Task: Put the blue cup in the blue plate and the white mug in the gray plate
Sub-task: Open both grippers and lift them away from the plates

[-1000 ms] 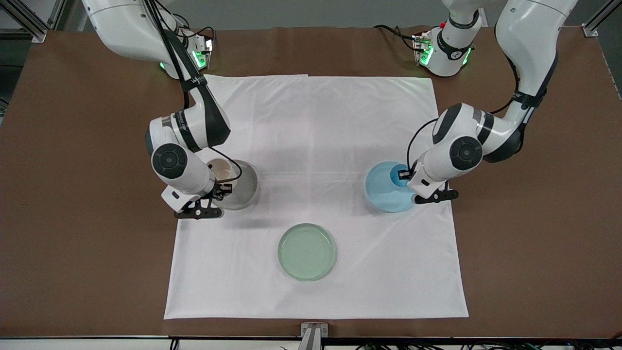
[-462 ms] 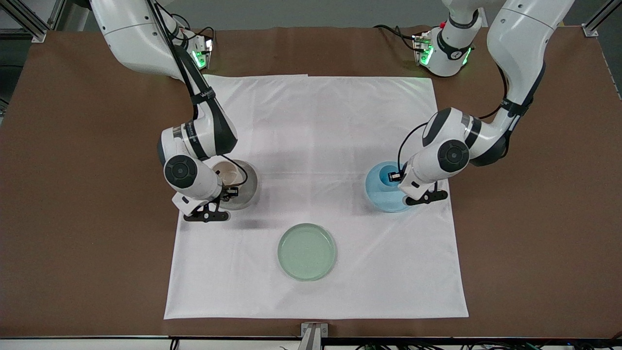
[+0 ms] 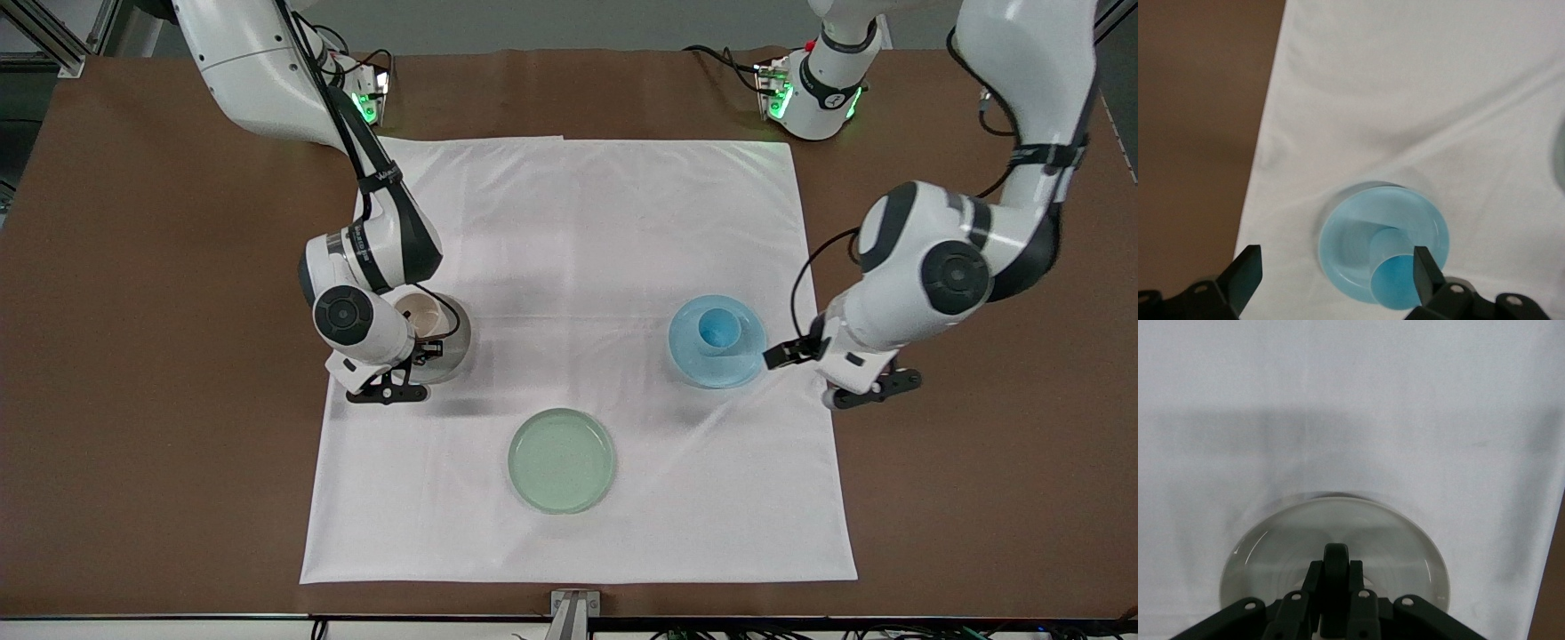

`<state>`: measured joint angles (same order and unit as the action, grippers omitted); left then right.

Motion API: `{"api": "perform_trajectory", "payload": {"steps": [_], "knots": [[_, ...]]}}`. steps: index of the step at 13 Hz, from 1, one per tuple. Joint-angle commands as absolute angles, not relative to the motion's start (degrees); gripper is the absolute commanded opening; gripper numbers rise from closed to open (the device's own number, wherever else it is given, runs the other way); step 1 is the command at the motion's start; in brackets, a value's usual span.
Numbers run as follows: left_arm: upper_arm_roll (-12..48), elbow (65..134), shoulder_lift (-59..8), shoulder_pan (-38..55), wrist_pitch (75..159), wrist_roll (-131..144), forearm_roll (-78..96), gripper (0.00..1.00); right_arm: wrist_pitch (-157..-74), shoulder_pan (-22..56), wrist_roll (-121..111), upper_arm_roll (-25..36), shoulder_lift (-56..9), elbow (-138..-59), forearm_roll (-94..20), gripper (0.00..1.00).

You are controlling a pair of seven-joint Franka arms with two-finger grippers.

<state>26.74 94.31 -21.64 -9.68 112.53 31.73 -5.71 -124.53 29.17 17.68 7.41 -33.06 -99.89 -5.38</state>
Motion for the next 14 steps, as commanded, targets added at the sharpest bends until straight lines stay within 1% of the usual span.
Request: {"api": "perform_trajectory", "payload": {"steps": [1, 2, 4, 5, 6, 7, 8, 9, 11, 12, 13, 14], "knots": [[27.2, 84.0, -21.4, -12.3, 101.1, 28.7, -7.7, 1.0, -124.2, 29.7, 18.2, 8.0, -33.4, -99.2, -6.1, 0.12], [27.0, 82.3, -19.5, -12.7, 97.9, 27.8, -9.3, 1.0, -124.1, 29.5, 18.2, 8.0, -33.4, -99.2, -6.1, 0.26], [26.9, 82.1, -14.4, -13.4, 95.1, 21.6, -12.6, 1.0, -123.8, 29.2, 18.1, 8.1, -33.2, -99.2, -6.0, 0.65], [27.1, 82.1, -12.5, -15.4, 93.4, 17.4, -12.1, 1.0, -123.6, 29.1, 18.1, 8.1, -33.0, -99.2, -6.0, 0.87], [26.7, 82.4, -10.3, -15.9, 91.9, 14.4, -11.4, 1.0, -123.3, 29.0, 18.0, 8.2, -32.3, -99.2, -5.9, 1.0], [23.6, 83.7, -7.3, -14.2, 90.7, 12.2, -10.3, 1.0, -122.2, 28.9, 17.9, 8.3, -31.0, -99.2, -5.8, 1.0], [19.4, 86.0, -5.1, -10.3, 90.2, 11.8, -9.5, 1.0, -119.9, 29.0, 18.1, 8.3, -28.8, -99.2, -5.9, 1.0], [15.8, 87.8, -2.6, -8.4, 89.6, 11.8, -6.9, 1.0, -116.3, 28.9, 18.0, 8.3, -26.0, -99.2, -5.8, 1.0], [12.0, 91.9, 1.7, -7.6, 89.4, 10.3, -1.1, 1.0, -106.1, 28.0, 17.9, 9.0, -18.3, -99.5, -5.3, 1.0], [9.9, 93.3, 3.1, -5.3, 89.3, 9.3, -0.9, 1.0, -100.8, 26.9, 17.7, 9.5, -13.8, -99.5, -5.2, 1.0], [5.1, 95.3, 5.1, -1.1, 89.3, 8.8, -0.9, 1.0, -96.9, 25.2, 17.1, 9.8, -10.2, -99.5, -5.1, 1.0], [1.7, 96.8, 6.4, 2.0, 89.3, 8.7, -0.8, 1.0, -93.3, 23.1, 17.0, 9.8, -7.0, -99.6, -4.9, 1.0]]}}
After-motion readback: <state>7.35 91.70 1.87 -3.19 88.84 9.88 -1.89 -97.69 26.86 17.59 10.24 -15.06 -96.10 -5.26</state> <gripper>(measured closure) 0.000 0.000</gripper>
